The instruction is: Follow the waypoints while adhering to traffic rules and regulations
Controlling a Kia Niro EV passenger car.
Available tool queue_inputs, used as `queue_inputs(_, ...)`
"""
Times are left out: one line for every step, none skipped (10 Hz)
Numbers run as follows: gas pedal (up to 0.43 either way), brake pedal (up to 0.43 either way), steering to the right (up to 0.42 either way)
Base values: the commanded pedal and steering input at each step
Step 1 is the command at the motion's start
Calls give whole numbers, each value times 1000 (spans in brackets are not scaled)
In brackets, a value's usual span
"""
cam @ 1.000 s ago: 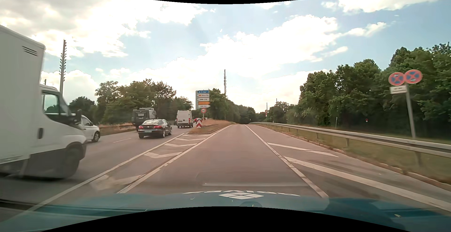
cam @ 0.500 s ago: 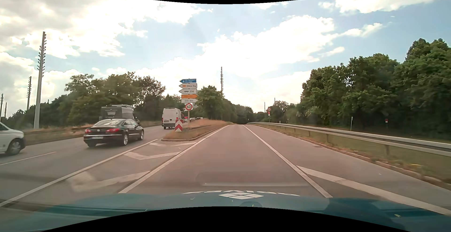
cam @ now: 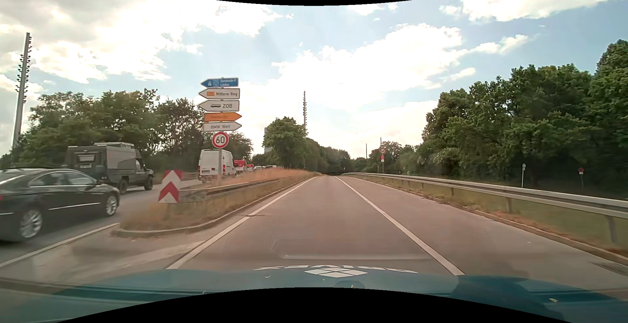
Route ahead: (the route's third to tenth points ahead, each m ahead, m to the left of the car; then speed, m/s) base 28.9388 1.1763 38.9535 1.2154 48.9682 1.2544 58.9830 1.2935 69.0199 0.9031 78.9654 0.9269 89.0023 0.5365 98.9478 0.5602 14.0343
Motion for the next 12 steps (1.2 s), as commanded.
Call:
queue_inputs(280, 0, 1)
queue_inputs(280, 0, 0)
queue_inputs(280, 0, -1)
queue_inputs(280, 0, -2)
queue_inputs(280, 0, -2)
queue_inputs(268, 0, -2)
queue_inputs(268, 0, -2)
queue_inputs(268, 0, -2)
queue_inputs(268, 0, -2)
queue_inputs(268, 0, -2)
queue_inputs(268, 0, -2)
queue_inputs(260, 0, -1)
